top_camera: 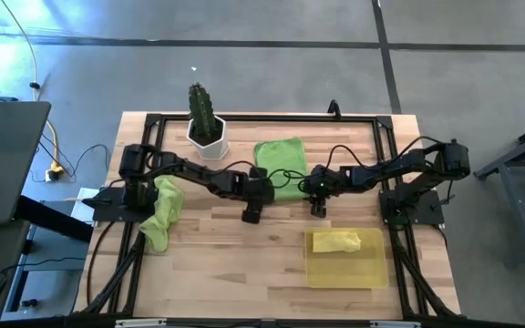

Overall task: Roll microfiber towels into tight, uniform cylinder then place into a basket
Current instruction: Roll the green towel

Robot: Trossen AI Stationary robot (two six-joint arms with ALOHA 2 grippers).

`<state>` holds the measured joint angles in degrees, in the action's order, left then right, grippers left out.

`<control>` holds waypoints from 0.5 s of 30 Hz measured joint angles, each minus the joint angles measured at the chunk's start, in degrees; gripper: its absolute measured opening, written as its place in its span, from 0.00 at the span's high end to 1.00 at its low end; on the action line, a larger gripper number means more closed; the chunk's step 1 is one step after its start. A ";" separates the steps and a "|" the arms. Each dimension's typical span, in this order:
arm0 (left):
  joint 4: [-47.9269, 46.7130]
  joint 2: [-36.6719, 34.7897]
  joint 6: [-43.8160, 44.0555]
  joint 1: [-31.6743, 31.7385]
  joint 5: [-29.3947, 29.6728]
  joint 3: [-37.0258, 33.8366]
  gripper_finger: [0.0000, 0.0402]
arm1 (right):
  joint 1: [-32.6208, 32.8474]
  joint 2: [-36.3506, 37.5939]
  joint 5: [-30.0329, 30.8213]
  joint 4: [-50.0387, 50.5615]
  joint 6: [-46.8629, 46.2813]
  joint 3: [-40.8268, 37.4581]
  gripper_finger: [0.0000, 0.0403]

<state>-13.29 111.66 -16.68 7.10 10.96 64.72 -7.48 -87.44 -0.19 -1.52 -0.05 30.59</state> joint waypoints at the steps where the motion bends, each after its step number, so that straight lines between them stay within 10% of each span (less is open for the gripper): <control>1: 0.06 0.36 0.83 0.28 0.18 -0.08 0.59 | 0.01 0.00 0.00 -0.02 0.04 0.00 0.66; 15: -2.23 1.84 17.68 3.92 -10.68 0.18 0.81 | 0.05 -0.04 1.69 0.60 2.79 0.00 0.76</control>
<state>-15.51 113.50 1.00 11.02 0.28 64.90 -7.43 -87.48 1.50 -0.92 2.74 30.59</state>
